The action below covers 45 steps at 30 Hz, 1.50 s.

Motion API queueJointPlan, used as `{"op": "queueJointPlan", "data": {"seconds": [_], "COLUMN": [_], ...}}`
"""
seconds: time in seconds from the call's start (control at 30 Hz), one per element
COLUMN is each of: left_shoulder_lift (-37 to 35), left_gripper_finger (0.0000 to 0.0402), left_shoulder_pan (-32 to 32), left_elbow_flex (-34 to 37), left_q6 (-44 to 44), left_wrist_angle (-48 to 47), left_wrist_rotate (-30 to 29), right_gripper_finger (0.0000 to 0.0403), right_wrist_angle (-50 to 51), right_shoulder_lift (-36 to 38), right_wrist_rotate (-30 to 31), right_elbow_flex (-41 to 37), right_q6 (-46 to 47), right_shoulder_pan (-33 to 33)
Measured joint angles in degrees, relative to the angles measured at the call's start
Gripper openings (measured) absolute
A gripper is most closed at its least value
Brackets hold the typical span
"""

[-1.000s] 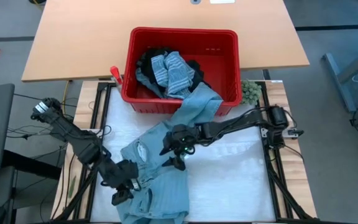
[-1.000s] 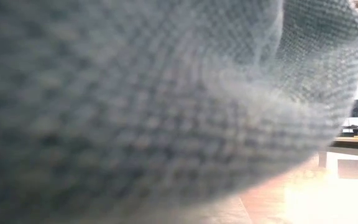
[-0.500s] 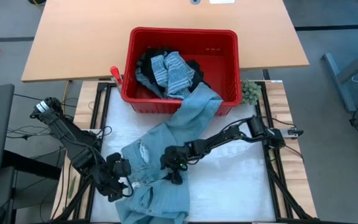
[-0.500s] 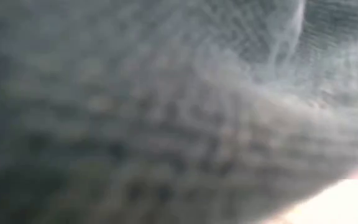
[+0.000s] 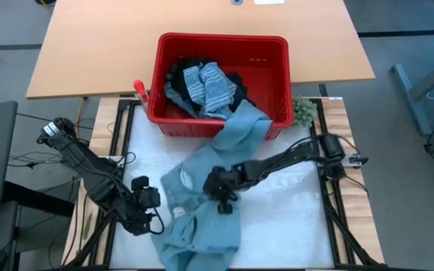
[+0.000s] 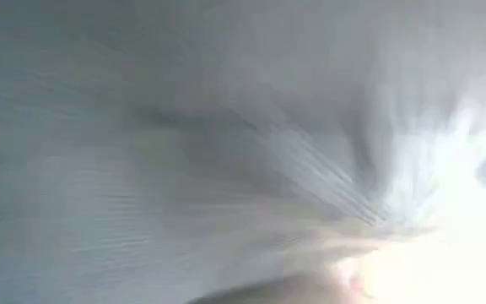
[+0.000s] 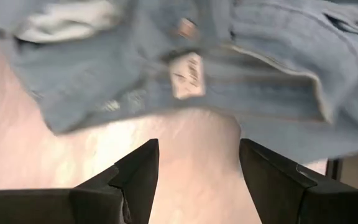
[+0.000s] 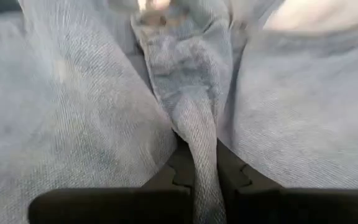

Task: Fold Laundry from Bin
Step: Fold the light blue pants

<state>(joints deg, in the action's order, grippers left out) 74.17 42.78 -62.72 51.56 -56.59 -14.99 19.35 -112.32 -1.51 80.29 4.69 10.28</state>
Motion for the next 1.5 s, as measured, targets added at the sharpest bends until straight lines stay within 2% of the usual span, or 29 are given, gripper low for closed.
{"op": "queueJointPlan", "data": {"seconds": [0.07,0.2,0.27,0.43,0.63,0.73,0.87,0.97,1.1,1.3,1.5], "left_shoulder_lift": [0.0,0.0,0.0,0.0,0.0,0.0,0.0,0.0,-0.1,0.0,0.0], "left_gripper_finger": [0.021,0.021,0.0209,0.021,0.021,0.021,0.021,0.021,0.021,0.021,0.021], "left_shoulder_pan": [-0.9,-2.8,-3.8,-5.8,-6.2,-5.4,-4.5,-5.4,-8.9,-13.4,-15.1], "left_elbow_flex": [0.0,0.0,0.0,0.0,0.0,0.0,0.0,0.0,0.0,0.0,0.0], "left_q6": [-1.1,-2.1,-1.8,-1.1,3.1,7.3,9.4,3.7,-1.3,1.5,-4.3], "left_wrist_angle": [-0.1,-0.1,0.2,2.9,5.6,8.1,17.8,29.6,41.7,42.5,46.0], "left_wrist_rotate": [0.0,-0.2,-0.4,-0.6,-2.6,-6.5,-17.7,-24.0,-23.9,-20.9,-18.0], "right_gripper_finger": [0.005,0.0048,0.0048,0.0048,0.0048,0.0048,0.0048,0.0048,0.0048,0.0049,0.005], "right_wrist_angle": [2.5,3.0,1.9,-0.3,-1.9,-5.0,-9.8,-13.6,-19.8,-22.2,-22.1], "right_shoulder_lift": [3.5,11.2,15.2,25.2,37.2,43.1,49.2,52.0,53.2,52.0,51.2], "right_wrist_rotate": [2.2,2.7,1.0,-7.7,-8.9,-8.8,-8.9,-8.9,-8.9,-8.9,-8.9], "right_elbow_flex": [0.0,0.0,0.0,0.0,-1.8,-4.6,-9.6,-13.6,-18.3,-20.2,-20.2], "right_q6": [-1.2,-2.0,-1.6,1.3,1.0,0.9,0.9,0.8,1.3,1.8,1.8], "right_shoulder_pan": [-1.9,-6.9,-9.2,-12.6,-10.7,-9.2,-7.6,-6.4,-4.9,-2.9,-2.4]}}
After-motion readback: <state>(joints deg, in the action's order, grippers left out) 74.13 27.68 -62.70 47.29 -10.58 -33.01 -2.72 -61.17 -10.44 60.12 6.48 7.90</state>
